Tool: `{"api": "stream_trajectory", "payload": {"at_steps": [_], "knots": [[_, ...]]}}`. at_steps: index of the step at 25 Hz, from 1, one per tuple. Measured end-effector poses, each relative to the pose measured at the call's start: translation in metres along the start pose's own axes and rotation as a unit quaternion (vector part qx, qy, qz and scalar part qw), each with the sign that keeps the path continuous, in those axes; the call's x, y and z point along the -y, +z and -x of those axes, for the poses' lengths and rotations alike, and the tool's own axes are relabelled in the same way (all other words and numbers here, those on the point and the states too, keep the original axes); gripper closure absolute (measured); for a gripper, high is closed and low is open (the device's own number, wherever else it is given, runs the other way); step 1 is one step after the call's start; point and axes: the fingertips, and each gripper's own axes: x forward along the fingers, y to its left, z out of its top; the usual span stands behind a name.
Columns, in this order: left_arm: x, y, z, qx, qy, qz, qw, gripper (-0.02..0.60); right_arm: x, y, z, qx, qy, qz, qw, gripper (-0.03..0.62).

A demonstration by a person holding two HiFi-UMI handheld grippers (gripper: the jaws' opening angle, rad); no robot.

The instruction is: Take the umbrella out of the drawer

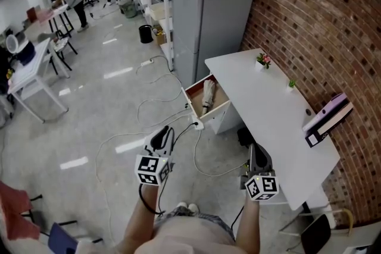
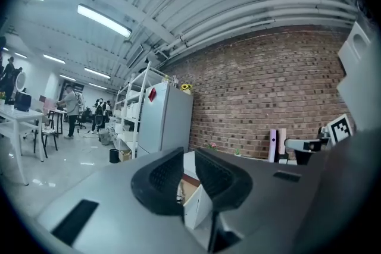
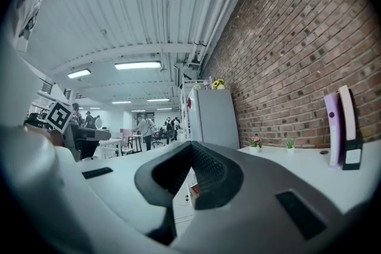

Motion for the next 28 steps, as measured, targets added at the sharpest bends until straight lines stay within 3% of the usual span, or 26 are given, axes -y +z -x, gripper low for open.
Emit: {"api": "stream_trajectory", "payload": {"at_steps": [2, 12, 21, 28], "knots": [[0.004, 0.001, -0.001, 0.001, -0.008, -0.004, 1.0000, 0.471, 0.001, 0.000, -0.001, 0.000, 0.001, -0.001, 1.000, 0.574], [0.012, 0.013, 0.004, 0.032, -0.037, -0.026, 0.9985, 0.258, 0.007, 0.003, -0.007, 0.006, 0.010, -0.006, 1.000, 0.574], [0.005, 0.016, 0.006, 0.054, -0.027, -0.015, 0.9981, 0.212, 0.014, 0.000, -0.011, 0.008, 0.017, -0.011, 1.000, 0.574], [0.009, 0.012, -0.002, 0.044, -0.009, -0.019, 0.9988, 0.210, 0.024, -0.002, -0.019, 0.002, 0.029, -0.014, 0.999, 0.574]]}}
